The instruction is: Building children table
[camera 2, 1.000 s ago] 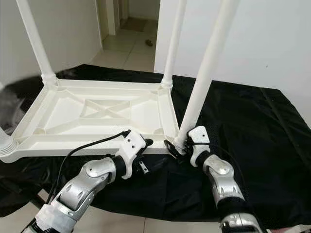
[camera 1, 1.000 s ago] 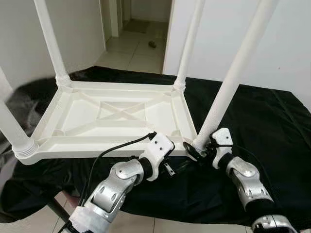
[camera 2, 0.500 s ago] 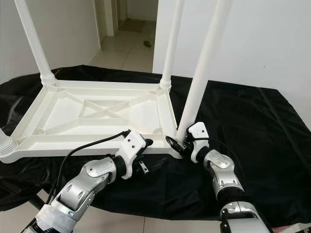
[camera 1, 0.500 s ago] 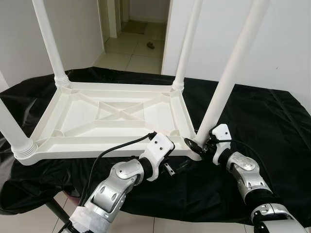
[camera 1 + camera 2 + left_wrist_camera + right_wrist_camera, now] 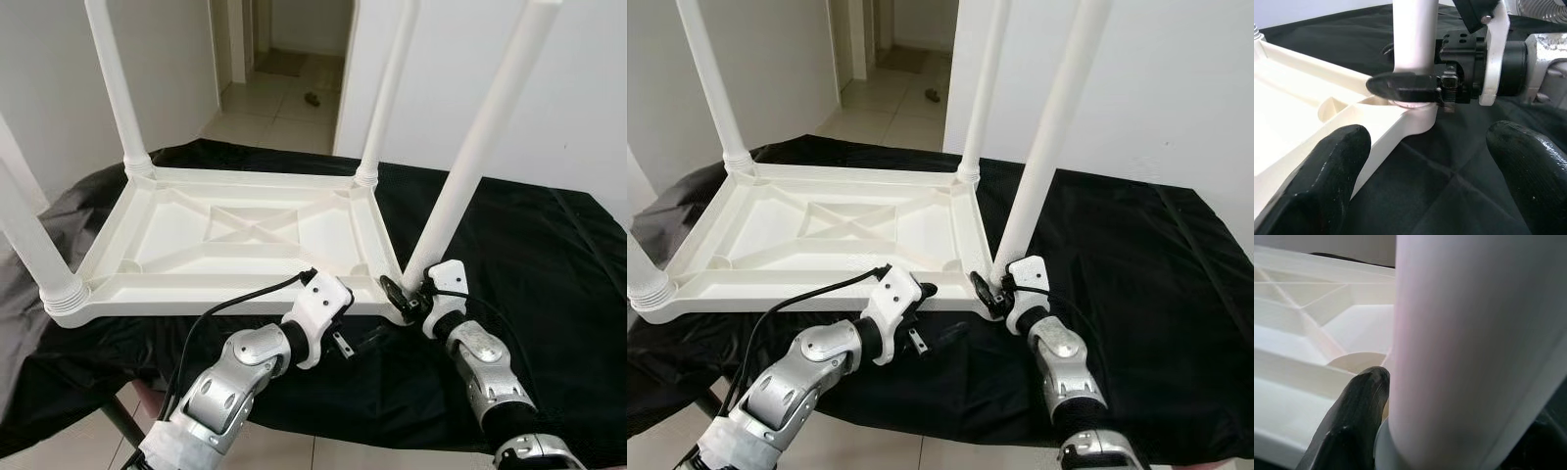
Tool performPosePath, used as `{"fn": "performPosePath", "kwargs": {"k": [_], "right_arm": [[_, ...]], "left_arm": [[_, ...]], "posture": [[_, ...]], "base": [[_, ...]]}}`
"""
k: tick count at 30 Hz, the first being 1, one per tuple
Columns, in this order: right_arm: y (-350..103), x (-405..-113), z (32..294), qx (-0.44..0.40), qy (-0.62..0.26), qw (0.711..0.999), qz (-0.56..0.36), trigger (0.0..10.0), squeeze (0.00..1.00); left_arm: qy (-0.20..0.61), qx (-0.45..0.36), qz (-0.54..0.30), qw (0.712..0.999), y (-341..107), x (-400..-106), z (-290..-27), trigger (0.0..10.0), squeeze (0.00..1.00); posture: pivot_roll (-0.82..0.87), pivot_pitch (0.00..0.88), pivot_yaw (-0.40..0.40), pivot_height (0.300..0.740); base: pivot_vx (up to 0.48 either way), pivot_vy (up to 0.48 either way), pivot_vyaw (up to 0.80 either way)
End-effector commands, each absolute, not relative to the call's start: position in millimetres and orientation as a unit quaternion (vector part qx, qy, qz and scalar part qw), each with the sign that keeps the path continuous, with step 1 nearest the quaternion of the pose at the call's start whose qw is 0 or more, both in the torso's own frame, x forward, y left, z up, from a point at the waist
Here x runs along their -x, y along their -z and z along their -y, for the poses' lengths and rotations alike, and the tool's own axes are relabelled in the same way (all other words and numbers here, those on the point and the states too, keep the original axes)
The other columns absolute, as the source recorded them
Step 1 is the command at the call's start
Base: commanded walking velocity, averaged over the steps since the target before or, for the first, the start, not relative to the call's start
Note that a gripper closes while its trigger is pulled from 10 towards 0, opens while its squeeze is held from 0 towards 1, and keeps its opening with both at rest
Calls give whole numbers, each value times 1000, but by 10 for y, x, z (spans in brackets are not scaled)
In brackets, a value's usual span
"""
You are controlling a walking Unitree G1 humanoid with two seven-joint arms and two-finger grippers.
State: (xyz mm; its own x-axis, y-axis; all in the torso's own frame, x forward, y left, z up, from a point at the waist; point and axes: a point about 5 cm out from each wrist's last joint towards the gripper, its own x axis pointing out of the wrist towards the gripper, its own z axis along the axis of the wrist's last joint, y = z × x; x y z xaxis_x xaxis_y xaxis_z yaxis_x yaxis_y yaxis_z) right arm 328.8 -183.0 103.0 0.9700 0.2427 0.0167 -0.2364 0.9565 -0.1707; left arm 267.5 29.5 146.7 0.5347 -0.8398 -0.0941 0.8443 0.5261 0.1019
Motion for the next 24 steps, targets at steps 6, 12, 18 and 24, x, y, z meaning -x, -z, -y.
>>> {"fn": "performPosePath", "kwargs": {"k": [6, 12, 18, 24], "right_arm": [[-796, -3155, 2112, 73, 58, 995, -43, 0, 0], [-785, -3089, 2078, 68, 136, 987, -44, 0, 0], [-805, -2982, 1647, 32, 157, 986, -36, 1686, 0], [-915, -3017, 1677, 25, 145, 989, -1, 10000, 0]], "left_arm": [[490, -75, -22, 868, -1455, -2652, -311, 10000, 0], [490, -75, -24, 868, -1445, -2638, -313, 10000, 0], [487, -73, -24, 870, -1432, -2626, -300, 10000, 0], [486, -71, -24, 871, -1423, -2613, -296, 10000, 0]], "posture": [[27, 16, -38, 740], [28, 13, -42, 740], [38, 6, -64, 740], [39, 1, -67, 740]], "base": [[0, 0, 0], [0, 0, 0], [0, 0, 0], [0, 0, 0]]}}
